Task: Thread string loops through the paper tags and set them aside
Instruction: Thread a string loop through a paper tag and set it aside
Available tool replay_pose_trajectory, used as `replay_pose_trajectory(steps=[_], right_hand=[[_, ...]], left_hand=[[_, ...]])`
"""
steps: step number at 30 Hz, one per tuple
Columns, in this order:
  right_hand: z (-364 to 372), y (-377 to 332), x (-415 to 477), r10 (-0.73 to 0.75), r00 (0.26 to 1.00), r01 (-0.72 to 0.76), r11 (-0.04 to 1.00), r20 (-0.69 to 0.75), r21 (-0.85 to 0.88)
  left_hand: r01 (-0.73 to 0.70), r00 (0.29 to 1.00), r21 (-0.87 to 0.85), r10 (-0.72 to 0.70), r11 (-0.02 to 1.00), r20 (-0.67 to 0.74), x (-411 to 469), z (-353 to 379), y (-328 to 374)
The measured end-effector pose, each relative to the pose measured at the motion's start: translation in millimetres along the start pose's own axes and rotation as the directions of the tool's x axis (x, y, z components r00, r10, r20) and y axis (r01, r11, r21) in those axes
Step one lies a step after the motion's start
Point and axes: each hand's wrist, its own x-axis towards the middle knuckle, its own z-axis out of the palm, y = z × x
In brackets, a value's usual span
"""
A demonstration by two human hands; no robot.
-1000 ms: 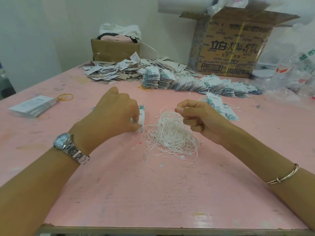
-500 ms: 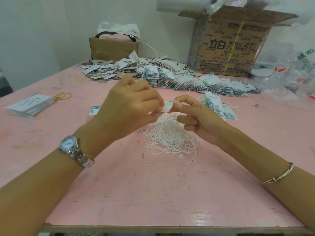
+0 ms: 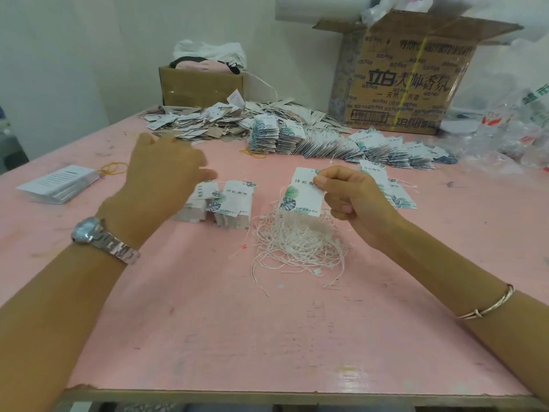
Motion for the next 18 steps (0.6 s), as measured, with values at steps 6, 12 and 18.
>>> replay_pose_trajectory(steps=[6, 12, 18], right_hand=[[4, 2, -1, 0.008, 1.0, -0.008, 1.0, 0.029, -0.026], [5, 1, -2, 0.013, 0.999, -0.012, 1.0, 0.033, -0.022], [5, 1, -2, 0.018, 0.999, -0.017, 1.0, 0.041, -0.02]], left_hand=[[0.163, 0.937, 0.072, -0.178, 0.984, 0.3, 8, 21, -31], [0.212, 0.932, 0.037, -0.214, 0.977, 0.294, 11, 29, -41], [0.275, 0.945, -0.134, -0.242, 0.952, 0.219, 14, 23, -49]])
